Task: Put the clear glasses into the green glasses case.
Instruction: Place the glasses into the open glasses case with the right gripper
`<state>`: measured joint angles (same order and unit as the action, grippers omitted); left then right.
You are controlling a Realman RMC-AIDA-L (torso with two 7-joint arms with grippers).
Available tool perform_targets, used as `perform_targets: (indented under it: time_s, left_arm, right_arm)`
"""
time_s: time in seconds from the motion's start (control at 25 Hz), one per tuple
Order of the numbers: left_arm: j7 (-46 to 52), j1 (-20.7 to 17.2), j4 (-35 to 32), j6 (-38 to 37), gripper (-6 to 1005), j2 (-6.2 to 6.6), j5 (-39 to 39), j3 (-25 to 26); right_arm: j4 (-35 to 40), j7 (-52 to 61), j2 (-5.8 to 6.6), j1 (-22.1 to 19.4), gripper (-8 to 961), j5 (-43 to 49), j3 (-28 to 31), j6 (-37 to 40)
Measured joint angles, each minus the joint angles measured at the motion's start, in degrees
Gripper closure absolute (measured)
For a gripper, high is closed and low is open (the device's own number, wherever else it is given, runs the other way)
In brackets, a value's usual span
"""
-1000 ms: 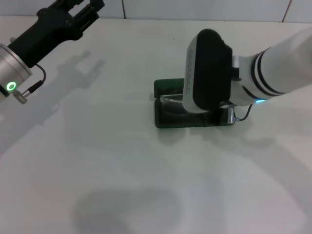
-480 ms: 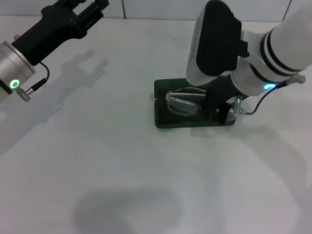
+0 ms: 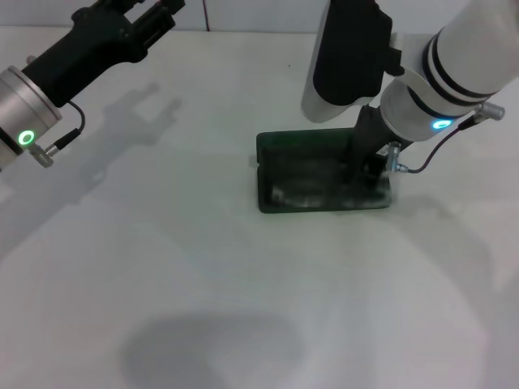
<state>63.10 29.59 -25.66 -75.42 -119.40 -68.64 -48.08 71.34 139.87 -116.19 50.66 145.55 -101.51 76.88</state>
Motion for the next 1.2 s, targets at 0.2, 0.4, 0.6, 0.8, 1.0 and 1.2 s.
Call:
perform_targets:
  time_s: [0.2,0.4,0.6,0.8,1.0,1.2]
  left_arm:
    - [0.51,-0.33,0.00,0.01,381,-0.10,0.00,0.00]
    - [0.85,-0.84,0.01,0.01,382,-0.13,0.00,0.00]
    - [0.57,-1.74,0.64,0.00,382,-0.13,0.30,0.13]
    - [0.49,-2.19,0.71,0.11,382,-0.10,0.52,0.42]
    - [0.62,-0.61,1.11,0.40,382,-0.12,0.54,0.29]
    - [0.76,0.01,1.22,0.44,382,-0.13,0.54,0.39]
  right_arm:
    - [3.99,-0.12,0.18,-1.55,706,0.35,-0.08,0.21]
    - [13.72,-4.83,0.27,-9.34,583,-1.57,2.65,-0.26]
    - [19.10,-12.36,0.27,-19.38,439,-8.48,4.01,-4.28]
    - [14.39,-23.55,0.07,-25.50,347,-17.48,3.65,-12.26]
    - [2.68,-28.04,0.10,-21.91,350,-23.88,3.10,-15.63]
    - [-7.72,-28.28,0.00,-15.95,349,-27.29,2.31,-17.10]
